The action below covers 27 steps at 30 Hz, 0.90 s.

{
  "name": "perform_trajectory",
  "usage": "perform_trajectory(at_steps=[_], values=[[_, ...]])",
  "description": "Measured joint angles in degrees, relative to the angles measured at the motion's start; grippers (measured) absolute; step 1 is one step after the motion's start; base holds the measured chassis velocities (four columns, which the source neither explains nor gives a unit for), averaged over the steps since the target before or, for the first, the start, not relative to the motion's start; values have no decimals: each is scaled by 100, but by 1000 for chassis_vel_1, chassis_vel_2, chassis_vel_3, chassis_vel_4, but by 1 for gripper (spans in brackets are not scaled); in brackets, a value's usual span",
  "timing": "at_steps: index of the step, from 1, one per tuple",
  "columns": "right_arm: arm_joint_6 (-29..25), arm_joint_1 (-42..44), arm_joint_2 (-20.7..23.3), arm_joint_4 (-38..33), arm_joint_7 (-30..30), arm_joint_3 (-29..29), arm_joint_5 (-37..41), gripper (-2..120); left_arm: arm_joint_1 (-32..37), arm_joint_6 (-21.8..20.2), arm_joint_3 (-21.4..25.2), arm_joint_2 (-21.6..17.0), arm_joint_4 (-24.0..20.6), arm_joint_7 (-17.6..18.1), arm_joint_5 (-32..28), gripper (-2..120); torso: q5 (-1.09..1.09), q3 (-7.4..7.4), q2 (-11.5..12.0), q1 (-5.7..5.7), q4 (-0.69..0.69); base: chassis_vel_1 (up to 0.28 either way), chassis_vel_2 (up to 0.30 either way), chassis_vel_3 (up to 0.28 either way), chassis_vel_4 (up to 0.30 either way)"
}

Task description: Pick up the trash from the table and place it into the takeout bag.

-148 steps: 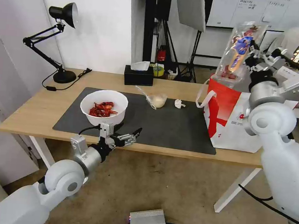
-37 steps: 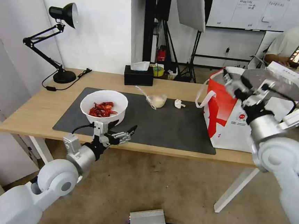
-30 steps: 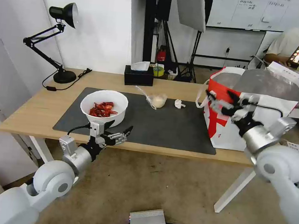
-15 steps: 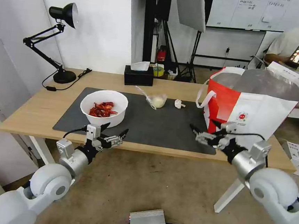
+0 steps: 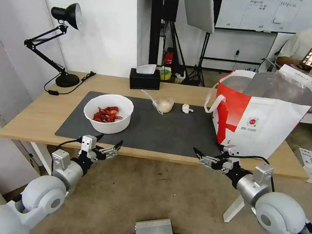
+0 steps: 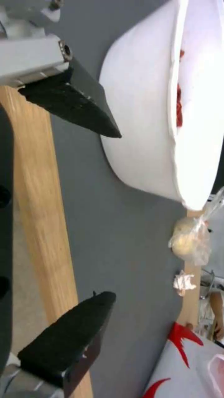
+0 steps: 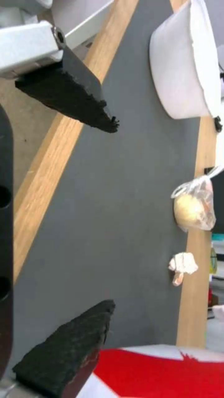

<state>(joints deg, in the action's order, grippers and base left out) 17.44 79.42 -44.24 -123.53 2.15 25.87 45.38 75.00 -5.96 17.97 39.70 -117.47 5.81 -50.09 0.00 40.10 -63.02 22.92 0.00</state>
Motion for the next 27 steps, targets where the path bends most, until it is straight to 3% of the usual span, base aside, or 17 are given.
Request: perform_trajectory(at_steps=[27], values=[[388,270,-92,-142,539,-6,12,100,373,157,244,-142,116,-62,38,100,-1,0,0,0,0,0,0,0,0]])
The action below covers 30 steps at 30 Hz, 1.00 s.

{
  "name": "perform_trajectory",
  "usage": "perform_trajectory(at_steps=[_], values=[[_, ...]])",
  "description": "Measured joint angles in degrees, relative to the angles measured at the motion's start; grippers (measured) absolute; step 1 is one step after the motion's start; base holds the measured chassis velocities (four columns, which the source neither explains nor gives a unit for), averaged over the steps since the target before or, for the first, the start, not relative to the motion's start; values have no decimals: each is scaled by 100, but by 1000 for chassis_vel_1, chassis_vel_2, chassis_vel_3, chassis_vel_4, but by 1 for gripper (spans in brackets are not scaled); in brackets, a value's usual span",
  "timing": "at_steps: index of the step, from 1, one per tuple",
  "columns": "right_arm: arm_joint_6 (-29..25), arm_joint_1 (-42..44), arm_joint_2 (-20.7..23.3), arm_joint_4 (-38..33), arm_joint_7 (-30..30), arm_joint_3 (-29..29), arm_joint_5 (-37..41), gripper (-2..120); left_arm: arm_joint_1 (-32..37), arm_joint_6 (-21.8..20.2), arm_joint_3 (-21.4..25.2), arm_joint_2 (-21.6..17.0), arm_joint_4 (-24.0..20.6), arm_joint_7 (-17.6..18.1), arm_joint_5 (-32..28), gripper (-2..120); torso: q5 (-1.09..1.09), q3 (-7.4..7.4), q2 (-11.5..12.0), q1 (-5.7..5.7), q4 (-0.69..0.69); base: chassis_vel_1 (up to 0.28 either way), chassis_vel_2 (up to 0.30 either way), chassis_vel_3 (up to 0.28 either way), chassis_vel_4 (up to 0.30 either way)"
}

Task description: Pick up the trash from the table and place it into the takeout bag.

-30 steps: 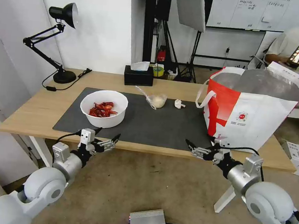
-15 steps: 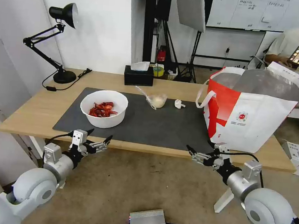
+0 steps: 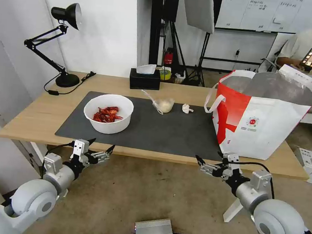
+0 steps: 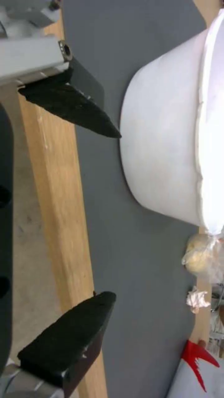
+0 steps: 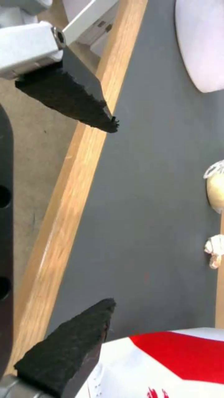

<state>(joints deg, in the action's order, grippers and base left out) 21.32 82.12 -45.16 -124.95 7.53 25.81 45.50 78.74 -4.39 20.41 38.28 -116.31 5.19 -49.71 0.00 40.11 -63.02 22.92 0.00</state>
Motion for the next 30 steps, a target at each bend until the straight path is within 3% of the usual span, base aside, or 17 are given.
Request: perform_trajectory(at_steps=[30], values=[[323,-73,-5,-42,302,-126,151,100,26,-9,-44,14,55,16,-31,100,0,0,0,0,0,0,0,0,0]])
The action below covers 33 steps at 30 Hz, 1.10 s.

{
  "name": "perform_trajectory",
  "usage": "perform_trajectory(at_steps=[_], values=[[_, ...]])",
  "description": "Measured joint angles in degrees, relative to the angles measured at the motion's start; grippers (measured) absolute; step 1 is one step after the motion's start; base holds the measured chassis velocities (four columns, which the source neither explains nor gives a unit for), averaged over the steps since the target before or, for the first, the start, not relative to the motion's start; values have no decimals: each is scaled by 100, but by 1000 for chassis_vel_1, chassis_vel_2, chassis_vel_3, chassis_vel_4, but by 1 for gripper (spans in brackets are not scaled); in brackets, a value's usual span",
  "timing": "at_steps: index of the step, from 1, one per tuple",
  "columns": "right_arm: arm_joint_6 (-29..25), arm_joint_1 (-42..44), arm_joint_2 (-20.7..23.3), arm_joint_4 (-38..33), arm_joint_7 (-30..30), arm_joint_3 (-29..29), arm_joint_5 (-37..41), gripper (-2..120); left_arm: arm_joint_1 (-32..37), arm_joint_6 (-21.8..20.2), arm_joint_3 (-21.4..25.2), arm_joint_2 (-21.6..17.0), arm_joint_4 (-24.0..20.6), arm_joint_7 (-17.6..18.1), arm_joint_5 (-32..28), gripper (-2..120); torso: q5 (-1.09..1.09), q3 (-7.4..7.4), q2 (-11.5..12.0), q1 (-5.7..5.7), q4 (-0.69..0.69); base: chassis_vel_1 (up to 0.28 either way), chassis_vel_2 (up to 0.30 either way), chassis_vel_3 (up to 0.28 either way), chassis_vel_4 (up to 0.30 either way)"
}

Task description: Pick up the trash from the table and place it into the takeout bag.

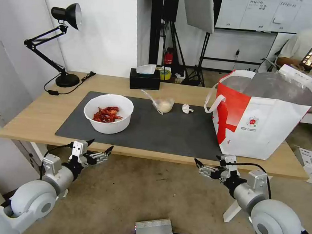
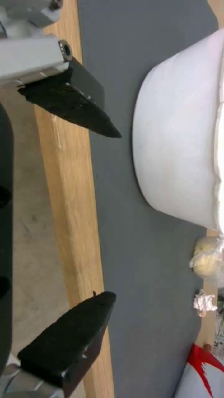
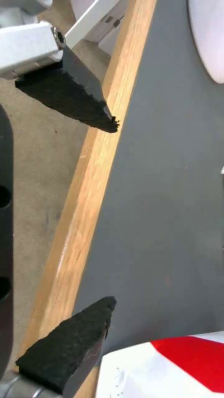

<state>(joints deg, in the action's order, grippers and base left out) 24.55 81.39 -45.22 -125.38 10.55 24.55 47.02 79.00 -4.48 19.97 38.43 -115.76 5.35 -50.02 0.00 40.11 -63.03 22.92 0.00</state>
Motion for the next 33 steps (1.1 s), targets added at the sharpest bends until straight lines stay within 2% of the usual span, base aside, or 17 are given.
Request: perform_trajectory(at_steps=[8,12,14,20,24,27,31,33], values=[[-101,-215,45,5,8,-103,146,100,6,0,9,-8,-5,12,0,100,0,0,0,0,0,0,0,0,0],[-427,-594,60,178,-88,-298,359,100,-18,6,7,-17,11,13,0,100,0,0,0,0,0,0,0,0,0],[-569,-977,97,373,-231,-437,632,100,-107,12,-86,-1,51,13,0,100,0,0,0,0,-2,0,0,0,0],[-653,-1333,20,589,-303,-582,740,100,-382,20,-354,9,136,14,0,100,0,0,0,0,1,0,0,0,0],[-655,-1688,-63,711,-102,-895,740,100,-498,20,-428,18,154,8,-1,100,0,0,0,0,1,0,0,0,0],[-610,-2157,-124,800,353,-1287,749,100,-492,21,-388,58,142,5,3,100,0,0,0,0,0,0,0,0,0],[-555,-2519,-214,882,676,-1582,757,100,-461,20,-360,108,112,4,27,100,0,1,0,1,0,0,0,0,0],[-500,-3010,-341,1029,1186,-2003,777,100,-408,19,-348,159,72,6,83,100,0,0,0,0,-1,0,0,0,0]])
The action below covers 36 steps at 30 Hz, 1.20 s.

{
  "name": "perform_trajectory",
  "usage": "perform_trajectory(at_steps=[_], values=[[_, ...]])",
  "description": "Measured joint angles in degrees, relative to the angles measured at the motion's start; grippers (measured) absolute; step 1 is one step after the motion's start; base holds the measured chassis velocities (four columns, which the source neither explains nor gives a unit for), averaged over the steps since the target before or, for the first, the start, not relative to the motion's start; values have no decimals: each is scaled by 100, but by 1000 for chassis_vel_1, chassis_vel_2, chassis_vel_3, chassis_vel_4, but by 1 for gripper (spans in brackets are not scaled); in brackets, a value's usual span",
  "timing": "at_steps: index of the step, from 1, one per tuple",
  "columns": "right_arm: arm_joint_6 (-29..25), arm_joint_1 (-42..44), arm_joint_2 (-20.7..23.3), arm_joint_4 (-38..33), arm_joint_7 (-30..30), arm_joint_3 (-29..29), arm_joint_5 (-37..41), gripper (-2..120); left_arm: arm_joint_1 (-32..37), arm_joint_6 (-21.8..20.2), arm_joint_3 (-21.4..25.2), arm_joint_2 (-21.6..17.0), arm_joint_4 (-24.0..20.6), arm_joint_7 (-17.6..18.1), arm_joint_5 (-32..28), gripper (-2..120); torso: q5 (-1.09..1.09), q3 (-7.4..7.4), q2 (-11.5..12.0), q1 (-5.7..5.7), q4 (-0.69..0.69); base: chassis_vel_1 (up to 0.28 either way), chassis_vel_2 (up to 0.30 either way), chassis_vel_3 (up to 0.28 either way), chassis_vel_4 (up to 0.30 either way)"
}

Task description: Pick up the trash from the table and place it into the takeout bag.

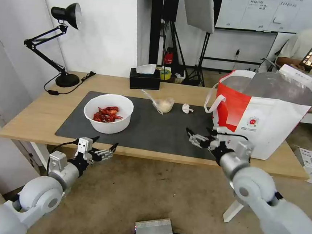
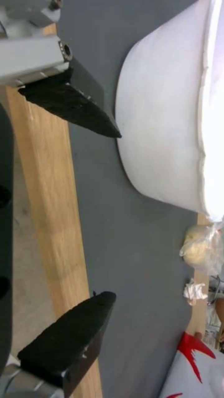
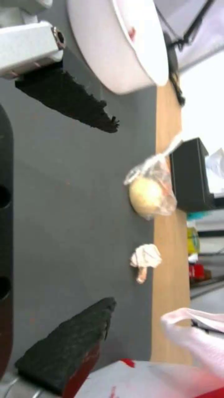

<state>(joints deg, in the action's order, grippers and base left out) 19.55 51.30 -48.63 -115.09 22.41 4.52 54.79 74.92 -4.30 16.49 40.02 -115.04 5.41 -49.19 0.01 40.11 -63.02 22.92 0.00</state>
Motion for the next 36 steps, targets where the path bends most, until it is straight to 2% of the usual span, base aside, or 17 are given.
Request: perform_trajectory(at_steps=[1,4,8,19,28,36], values=[[0,0,0,0,0,0,0,100,0,0,0,0,0,0,0,100,0,0,0,0,0,0,0,0,0],[182,-598,-167,243,669,-548,8,100,16,-7,10,24,-14,4,29,100,1,0,0,0,0,0,0,0,0],[365,-999,-308,465,969,-844,9,100,-6,-11,10,18,-12,7,28,100,0,1,0,0,0,0,0,0,0],[718,-1820,-777,1231,1417,-1365,50,100,-145,-16,-69,-29,76,-18,-5,100,0,0,0,0,1,0,0,0,0],[808,-2601,-1358,2370,1698,-1816,56,100,-155,-17,-106,5,129,-24,-2,100,0,0,0,0,0,0,0,0,0],[816,-3111,-1778,3365,1712,-2049,-40,100,-140,-14,-94,30,138,-26,2,100,0,0,0,0,0,0,0,0,0]])
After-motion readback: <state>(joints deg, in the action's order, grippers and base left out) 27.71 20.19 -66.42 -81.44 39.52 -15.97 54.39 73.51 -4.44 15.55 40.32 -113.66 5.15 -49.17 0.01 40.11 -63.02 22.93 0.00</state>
